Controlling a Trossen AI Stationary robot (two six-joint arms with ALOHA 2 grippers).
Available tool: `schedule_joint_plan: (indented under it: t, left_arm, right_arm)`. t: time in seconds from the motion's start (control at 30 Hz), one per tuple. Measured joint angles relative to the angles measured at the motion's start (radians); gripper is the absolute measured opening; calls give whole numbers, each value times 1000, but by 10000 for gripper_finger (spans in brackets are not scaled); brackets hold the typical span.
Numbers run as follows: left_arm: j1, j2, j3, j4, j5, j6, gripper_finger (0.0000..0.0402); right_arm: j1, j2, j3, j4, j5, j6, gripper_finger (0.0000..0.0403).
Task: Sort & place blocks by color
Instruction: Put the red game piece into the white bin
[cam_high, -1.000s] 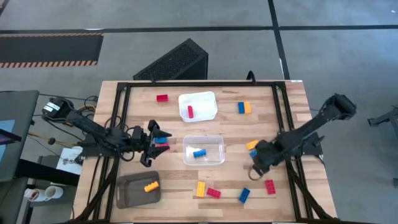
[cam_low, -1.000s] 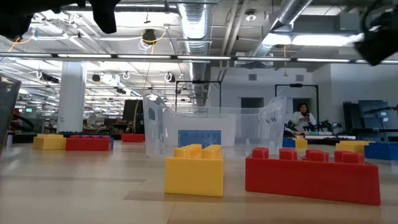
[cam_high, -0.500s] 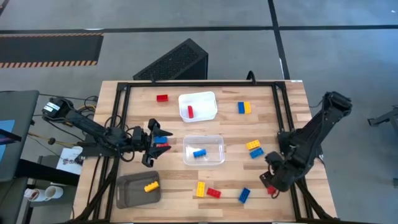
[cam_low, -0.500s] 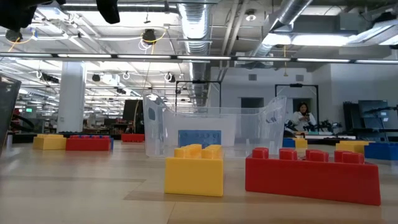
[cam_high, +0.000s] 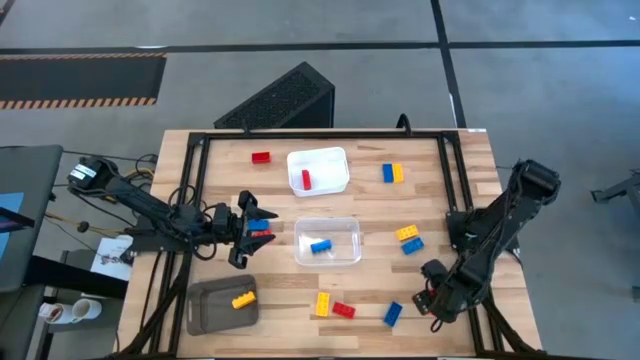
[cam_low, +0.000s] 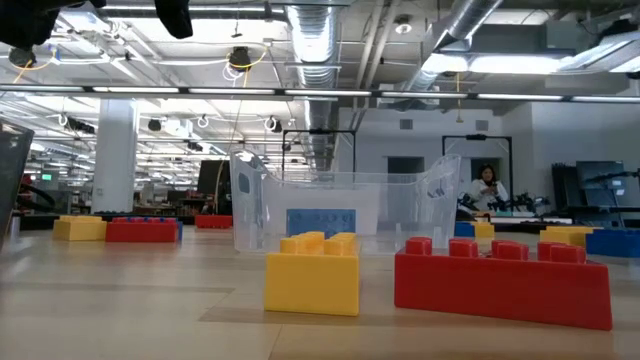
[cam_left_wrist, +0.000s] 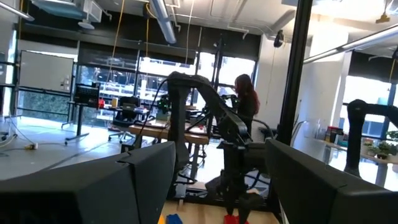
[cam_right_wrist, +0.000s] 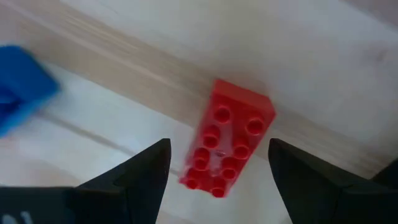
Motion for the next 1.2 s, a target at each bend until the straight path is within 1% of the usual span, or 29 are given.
schedule_joint_plan:
  t: [0.1, 0.23, 0.33, 0.4, 0.57, 0.6, 0.7, 0.77, 0.87, 0.93, 1.0, 1.07, 1.13, 1.2]
  left_arm:
    - [0, 0, 0, -4, 0, -7, 237]
    - [0, 0, 0, -21, -1, -14, 237]
    - [0, 0, 0, -23, -1, -17, 237]
    - [0, 0, 0, -25, -1, -20, 237]
    - [0, 0, 0, -45, -2, -41, 237]
    - [0, 0, 0, -52, -3, -42, 237]
    - [0, 0, 0, -67, -3, -43, 237]
    - [0, 0, 0, -91, -3, -32, 237]
    - [0, 0, 0, -150, -3, -4, 237]
    - [0, 0, 0, -173, -2, -10, 237]
    - [0, 0, 0, -174, -13, -29, 237]
    - [0, 0, 0, -175, -29, -49, 237]
    - [0, 0, 0, -175, -34, -63, 237]
    - [0, 0, 0, -175, -44, -66, 237]
  right_arm:
    - [0, 53, 0, 25, -41, -5, 292]
    - [-2, 101, 4, 51, -69, -46, 290]
    - [-6, 113, 7, 44, -74, -62, 271]
    - [-7, 110, 7, 38, -79, -78, 241]
    - [-6, 65, 4, 19, -58, -103, 126]
    - [-6, 54, 2, 15, -37, -107, 122]
    - [-6, 6, 0, 8, 60, -125, 122]
    - [-9, -35, 0, 12, 153, -138, 122]
    - [-14, -102, 0, 20, 308, -191, 122]
    - [-32, -150, 0, 28, 427, -261, 122]
    - [-62, -199, 0, 47, 573, -369, 122]
    - [-108, -241, 1, 77, 716, -515, 126]
    - [-171, -271, 2, 119, 819, -666, 136]
    - [-260, -295, 2, 187, 883, -835, 141]
